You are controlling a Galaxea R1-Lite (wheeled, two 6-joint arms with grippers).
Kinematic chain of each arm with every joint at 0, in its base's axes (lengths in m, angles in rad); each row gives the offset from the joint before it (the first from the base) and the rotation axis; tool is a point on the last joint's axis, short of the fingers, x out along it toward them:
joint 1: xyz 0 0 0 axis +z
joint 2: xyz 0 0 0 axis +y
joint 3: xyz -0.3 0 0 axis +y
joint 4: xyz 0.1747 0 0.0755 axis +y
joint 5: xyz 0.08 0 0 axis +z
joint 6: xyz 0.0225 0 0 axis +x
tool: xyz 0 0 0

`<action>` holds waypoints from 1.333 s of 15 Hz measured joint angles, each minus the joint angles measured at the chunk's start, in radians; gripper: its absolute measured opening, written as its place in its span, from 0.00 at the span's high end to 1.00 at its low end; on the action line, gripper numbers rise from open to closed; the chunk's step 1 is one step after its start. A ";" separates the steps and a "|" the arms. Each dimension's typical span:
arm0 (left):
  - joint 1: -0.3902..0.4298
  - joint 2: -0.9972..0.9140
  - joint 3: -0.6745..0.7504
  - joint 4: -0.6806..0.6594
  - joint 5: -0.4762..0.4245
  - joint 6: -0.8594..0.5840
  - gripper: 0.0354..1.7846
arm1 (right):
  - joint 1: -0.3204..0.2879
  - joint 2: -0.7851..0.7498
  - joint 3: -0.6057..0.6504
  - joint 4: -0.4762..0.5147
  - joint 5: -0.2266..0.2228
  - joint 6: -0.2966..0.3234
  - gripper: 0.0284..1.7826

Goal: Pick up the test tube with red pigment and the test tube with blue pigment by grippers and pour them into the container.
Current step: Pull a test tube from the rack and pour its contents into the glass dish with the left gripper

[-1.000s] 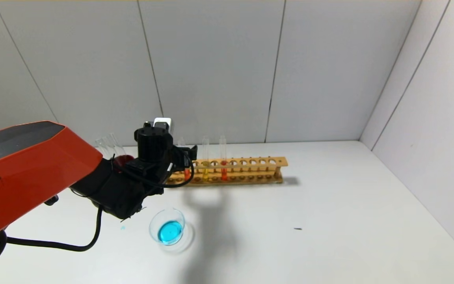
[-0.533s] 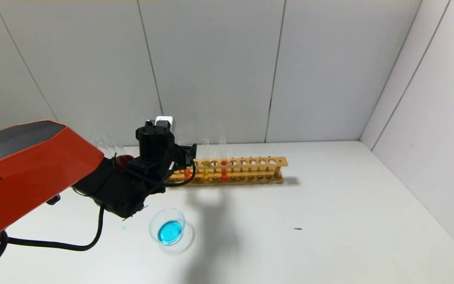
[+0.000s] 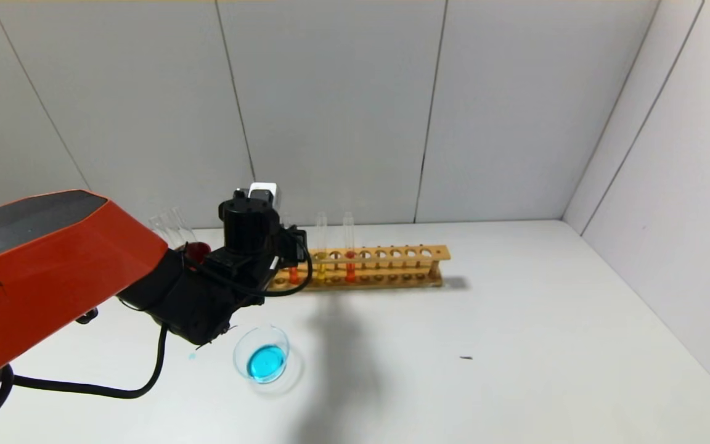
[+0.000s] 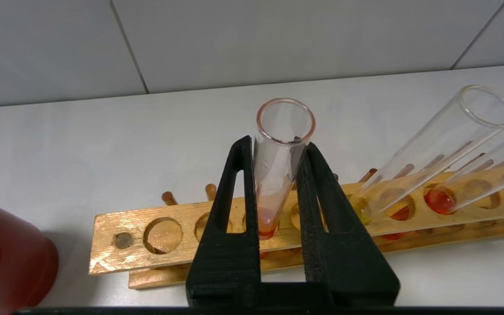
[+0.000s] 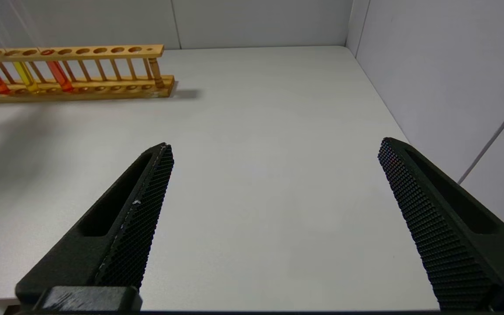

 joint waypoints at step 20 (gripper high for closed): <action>-0.006 -0.153 -0.023 0.138 -0.001 0.062 0.85 | 0.000 0.000 0.000 0.000 0.000 0.000 0.04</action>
